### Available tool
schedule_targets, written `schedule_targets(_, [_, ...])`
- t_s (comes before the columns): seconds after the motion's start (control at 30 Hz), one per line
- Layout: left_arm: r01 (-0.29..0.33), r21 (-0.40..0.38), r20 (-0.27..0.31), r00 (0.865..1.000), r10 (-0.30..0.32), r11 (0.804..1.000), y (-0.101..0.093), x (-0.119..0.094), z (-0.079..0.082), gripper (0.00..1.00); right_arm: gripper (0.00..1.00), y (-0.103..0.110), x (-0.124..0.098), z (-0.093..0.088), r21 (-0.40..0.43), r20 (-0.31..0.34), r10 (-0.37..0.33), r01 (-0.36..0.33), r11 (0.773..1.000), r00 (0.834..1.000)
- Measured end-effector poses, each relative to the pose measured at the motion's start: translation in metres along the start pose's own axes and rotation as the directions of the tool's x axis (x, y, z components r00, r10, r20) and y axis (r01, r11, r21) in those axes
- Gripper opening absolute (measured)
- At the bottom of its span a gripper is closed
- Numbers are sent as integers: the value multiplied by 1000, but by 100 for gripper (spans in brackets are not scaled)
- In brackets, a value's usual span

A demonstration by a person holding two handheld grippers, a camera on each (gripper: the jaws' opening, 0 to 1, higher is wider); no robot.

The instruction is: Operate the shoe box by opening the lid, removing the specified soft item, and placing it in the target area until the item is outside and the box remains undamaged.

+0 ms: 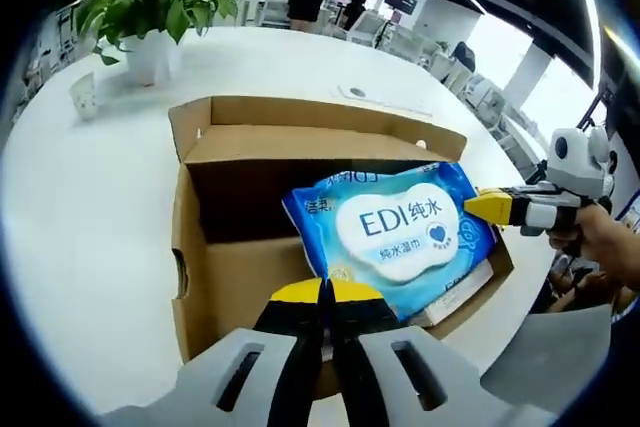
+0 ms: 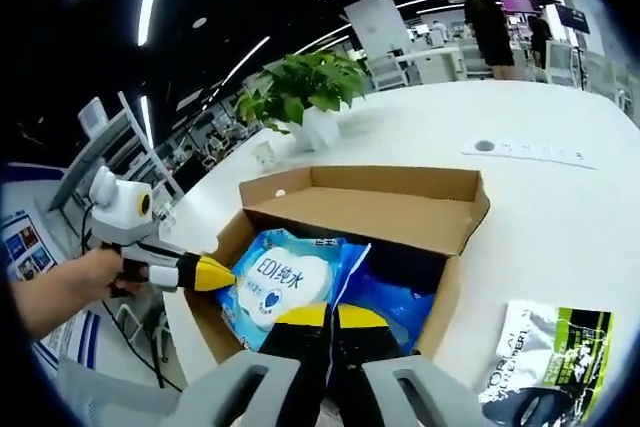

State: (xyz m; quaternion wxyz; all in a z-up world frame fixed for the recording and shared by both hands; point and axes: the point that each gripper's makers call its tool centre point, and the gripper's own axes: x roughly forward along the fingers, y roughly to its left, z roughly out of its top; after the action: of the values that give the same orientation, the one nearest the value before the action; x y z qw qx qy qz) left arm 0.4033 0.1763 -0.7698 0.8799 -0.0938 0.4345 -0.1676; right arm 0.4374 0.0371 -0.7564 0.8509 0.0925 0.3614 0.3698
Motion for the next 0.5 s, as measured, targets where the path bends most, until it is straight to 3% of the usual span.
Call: schedule_targets(0.5, [28,2,30,999,-28,1000,-21,-17,6,0,0,3,-22,5,27,16,24,-24,999,1000])
